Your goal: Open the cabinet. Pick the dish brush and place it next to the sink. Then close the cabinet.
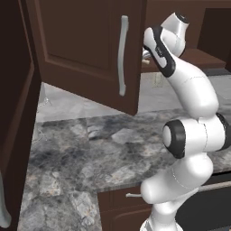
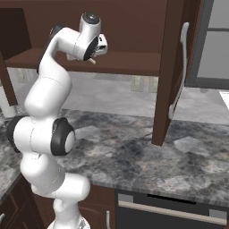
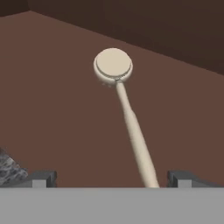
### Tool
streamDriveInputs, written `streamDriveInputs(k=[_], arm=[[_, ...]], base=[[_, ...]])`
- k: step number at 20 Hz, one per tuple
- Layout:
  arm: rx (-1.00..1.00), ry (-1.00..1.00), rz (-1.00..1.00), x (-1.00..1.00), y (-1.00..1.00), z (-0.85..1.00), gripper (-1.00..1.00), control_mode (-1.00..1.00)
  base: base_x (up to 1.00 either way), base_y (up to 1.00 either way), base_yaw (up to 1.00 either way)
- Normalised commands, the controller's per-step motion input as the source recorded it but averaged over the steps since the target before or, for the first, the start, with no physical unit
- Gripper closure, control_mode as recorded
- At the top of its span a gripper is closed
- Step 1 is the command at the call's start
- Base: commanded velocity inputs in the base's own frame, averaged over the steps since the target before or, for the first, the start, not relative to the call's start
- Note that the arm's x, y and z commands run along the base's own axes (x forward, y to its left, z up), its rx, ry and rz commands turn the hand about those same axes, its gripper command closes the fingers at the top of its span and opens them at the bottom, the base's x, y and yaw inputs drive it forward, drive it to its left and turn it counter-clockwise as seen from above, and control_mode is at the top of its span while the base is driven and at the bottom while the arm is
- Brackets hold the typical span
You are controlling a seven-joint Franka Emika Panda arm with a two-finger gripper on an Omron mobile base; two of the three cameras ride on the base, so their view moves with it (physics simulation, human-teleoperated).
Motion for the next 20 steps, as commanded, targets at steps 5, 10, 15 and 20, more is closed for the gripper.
streamDriveInputs(k=[5,10,15,20], arm=[[-0.03,0.0,0.0,0.32,0.0,0.0,-1.0,-1.0],[0.0,0.0,0.0,0.35,0.0,-0.01,-1.0,-1.0],[0.0,0.0,0.0,0.09,0.0,-0.02,-1.0,-1.0],[0.0,0.0,0.0,0.17,0.0,-0.23,-1.0,-1.0]], base=[[0.0,0.0,0.0],[0.0,0.0,0.0],[0.0,0.0,0.0],[0.0,0.0,0.0]])
